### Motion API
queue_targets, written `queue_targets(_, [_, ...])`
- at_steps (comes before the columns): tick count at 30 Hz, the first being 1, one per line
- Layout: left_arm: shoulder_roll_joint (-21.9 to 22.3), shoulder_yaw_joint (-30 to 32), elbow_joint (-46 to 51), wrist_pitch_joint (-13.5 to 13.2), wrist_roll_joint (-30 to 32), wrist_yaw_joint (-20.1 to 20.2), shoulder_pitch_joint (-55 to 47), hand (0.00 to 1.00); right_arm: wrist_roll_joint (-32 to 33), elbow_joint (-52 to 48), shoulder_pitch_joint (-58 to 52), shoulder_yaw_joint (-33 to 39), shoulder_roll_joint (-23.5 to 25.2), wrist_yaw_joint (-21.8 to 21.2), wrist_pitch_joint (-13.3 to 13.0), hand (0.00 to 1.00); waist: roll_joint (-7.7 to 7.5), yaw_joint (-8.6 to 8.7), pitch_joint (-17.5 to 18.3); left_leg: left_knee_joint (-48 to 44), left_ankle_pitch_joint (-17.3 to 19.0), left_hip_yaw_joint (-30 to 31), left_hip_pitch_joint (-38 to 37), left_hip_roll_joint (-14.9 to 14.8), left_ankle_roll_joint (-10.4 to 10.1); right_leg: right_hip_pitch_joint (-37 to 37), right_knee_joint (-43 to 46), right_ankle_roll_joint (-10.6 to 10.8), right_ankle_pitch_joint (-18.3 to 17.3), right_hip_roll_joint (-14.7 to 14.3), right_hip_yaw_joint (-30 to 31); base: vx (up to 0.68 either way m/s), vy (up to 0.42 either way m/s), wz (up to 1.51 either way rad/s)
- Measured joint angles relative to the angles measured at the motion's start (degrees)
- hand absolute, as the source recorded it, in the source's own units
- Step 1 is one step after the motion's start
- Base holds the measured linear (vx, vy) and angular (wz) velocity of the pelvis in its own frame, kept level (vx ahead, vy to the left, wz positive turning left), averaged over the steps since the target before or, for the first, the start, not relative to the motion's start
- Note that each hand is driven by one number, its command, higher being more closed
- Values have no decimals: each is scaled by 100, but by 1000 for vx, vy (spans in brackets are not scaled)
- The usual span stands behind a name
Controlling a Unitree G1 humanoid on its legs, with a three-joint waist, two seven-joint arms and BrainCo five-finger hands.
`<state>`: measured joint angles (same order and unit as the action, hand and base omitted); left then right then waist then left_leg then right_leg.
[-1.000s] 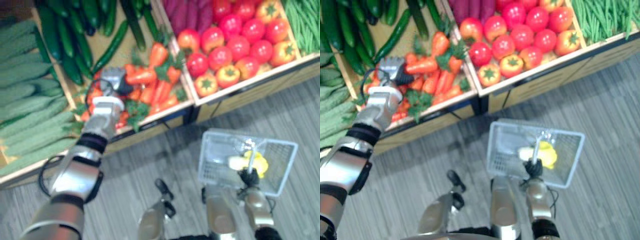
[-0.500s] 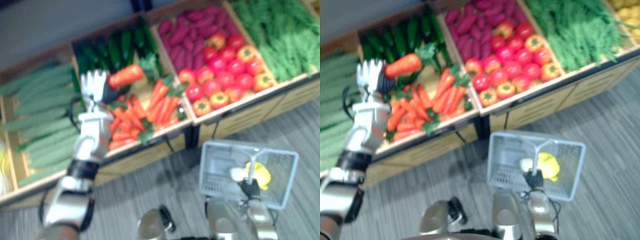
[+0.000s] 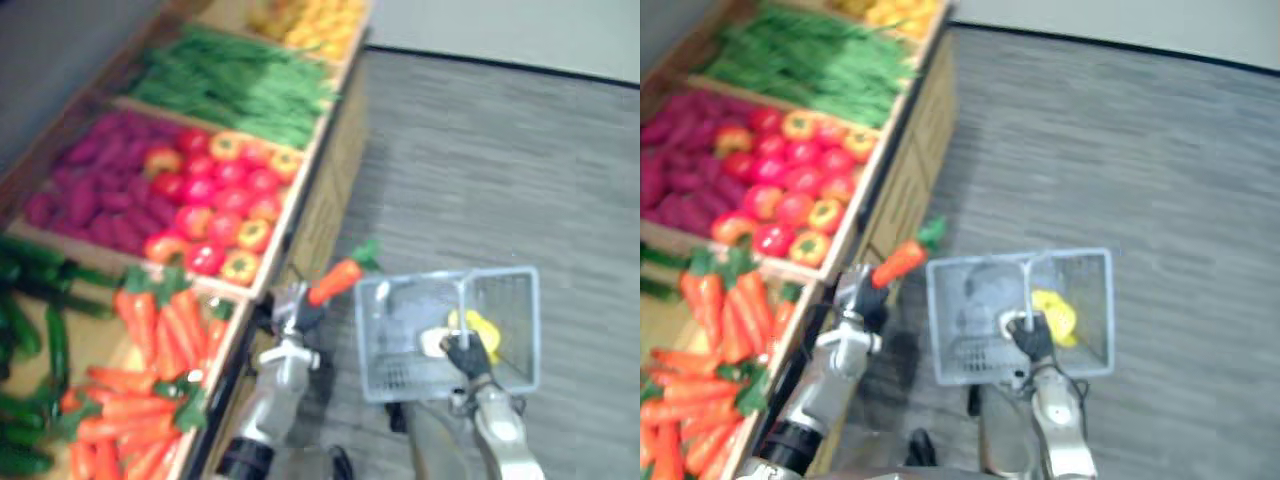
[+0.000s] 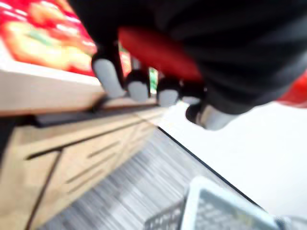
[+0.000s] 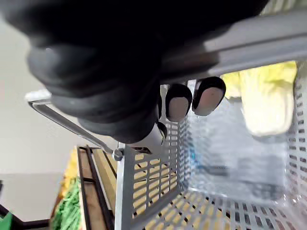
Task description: Pick vegetable in the basket
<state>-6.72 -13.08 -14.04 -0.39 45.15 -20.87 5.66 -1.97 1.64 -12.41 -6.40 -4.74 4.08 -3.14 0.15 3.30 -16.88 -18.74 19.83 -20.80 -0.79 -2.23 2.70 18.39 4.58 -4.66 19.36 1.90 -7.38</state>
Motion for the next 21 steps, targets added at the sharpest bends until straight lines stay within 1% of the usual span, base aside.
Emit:
queue_targets(1, [62,-95,-112,-70,-2,113,202,100,103,-143,39,-139,-79,-98,-39,100,178,-63,-41,370,-155,-486,-74,-218,-110,91,831,-264,-1044,-30,-219,-374,65,-190])
queue_targets(2, [58,-110,-125,-73,-3,157,260,100,165,-129,106,-254,-94,-184,-39,100,108,-34,-28,373,-181,-759,-70,-237,-86,241,1488,-170,-1574,104,-375,-250,10,-181])
queue_targets(3, [64,-221,-188,-76,-4,273,281,100,298,-107,219,-503,-91,-255,-39,100,155,-49,-16,384,-195,-1079,-32,-332,-87,206,2205,-76,-2260,345,-773,-187,3,-160])
queue_targets(4, [63,-371,-271,-97,-4,369,300,100,388,-90,306,-705,-90,-332,-40,100,143,-70,-9,453,-234,-1394,-48,-377,-99,83,2419,74,-2564,564,-1127,-109,8,-182])
queue_targets(5, [48,-532,-346,-136,-4,469,297,100,493,-75,394,-887,-90,-417,-39,100,117,-142,10,477,-251,-1739,-40,-423,-126,-108,2444,217,-2776,761,-1418,-68,-27,-201])
queue_targets(6, [35,-738,-415,-183,-5,601,300,100,566,-70,468,-1127,-92,-513,-29,100,57,-217,32,494,-261,-2153,-21,-470,-144,-353,2098,542,-2929,902,-1529,-66,-62,-179])
queue_targets(7, [35,-808,-449,-201,-4,639,301,100,607,-67,499,-1244,-96,-557,5,100,36,-219,33,521,-278,-2330,-16,-486,-174,-469,1782,723,-2971,895,-1541,-38,-120,-170])
queue_targets(8, [73,-910,-622,-209,-3,700,351,100,682,-59,552,-1468,-104,-630,67,100,80,-190,32,592,-367,-2611,2,-569,-275,-492,1316,763,-2713,682,-1385,11,-141,-120])
queue_targets(9, [88,-980,-766,-216,2,775,413,100,734,-61,498,-1537,-149,-653,85,100,89,-158,43,671,-450,-2758,-31,-603,-323,-517,1040,683,-2557,512,-1263,40,-188,-129])
queue_targets(10, [158,-1053,-891,-226,14,789,444,100,777,-68,422,-1637,-246,-660,163,100,84,-145,45,701,-473,-2923,-119,-697,-357,-626,742,607,-2403,312,-1094,61,-165,-88])
queue_targets(12, [277,-1171,-1134,-229,15,784,588,100,947,-79,236,-1728,-366,-663,184,100,85,-139,49,757,-549,-3035,-263,-769,-449,-828,413,500,-2239,136,-997,59,-172,-61])
queue_targets(13, [381,-1199,-1246,-230,17,778,684,100,986,-96,182,-1823,-401,-662,205,100,80,-102,51,758,-594,-3022,-312,-800,-480,-901,286,443,-2163,79,-957,50,-142,-32])
queue_targets(15, [478,-1260,-1480,-230,37,771,862,100,1100,-194,151,-2021,-464,-665,224,100,90,-15,62,759,-627,-3012,-344,-813,-535,-974,184,441,-2146,46,-936,17,-61,-11])
queue_targets(16, [550,-1369,-1585,-229,73,771,928,100,1102,-314,101,-2118,-477,-664,230,100,91,-11,112,762,-638,-3003,-338,-815,-551,-979,135,432,-2123,31,-920,-8,-17,-4])
queue_targets(17, [553,-1394,-1648,-229,79,773,970,0,1102,-392,75,-2135,-475,-665,230,100,93,-8,116,761,-651,-2978,-342,-814,-567,-1002,113,432,-2108,32,-924,-30,9,4])
queue_targets(18, [538,-1471,-1756,-229,91,774,1013,0,1104,-508,65,-2137,-476,-663,230,100,84,13,121,800,-749,-2844,-342,-785,-529,-1088,-39,393,-1965,33,-939,-56,38,17])
queue_targets(19, [526,-1508,-1865,-225,101,774,1013,0,1104,-623,62,-2106,-478,-657,230,100,59,20,147,886,-920,-2726,-340,-704,-527,-1194,-278,375,-1759,53,-940,-67,54,22])
queue_targets(20, [527,-1550,-1939,-216,113,771,1012,0,1106,-691,50,-2100,-480,-643,229,100,50,37,158,902,-981,-2681,-343,-677,-547,-1264,-391,382,-1686,73,-944,-76,91,29])
queue_targets(21, [521,-1598,-2099,-208,114,773,1009,0,1107,-828,5,-2106,-479,-632,214,100,39,73,186,936,-1058,-2580,-349,-589,-532,-1383,-567,446,-1629,130,-967,-67,123,37])
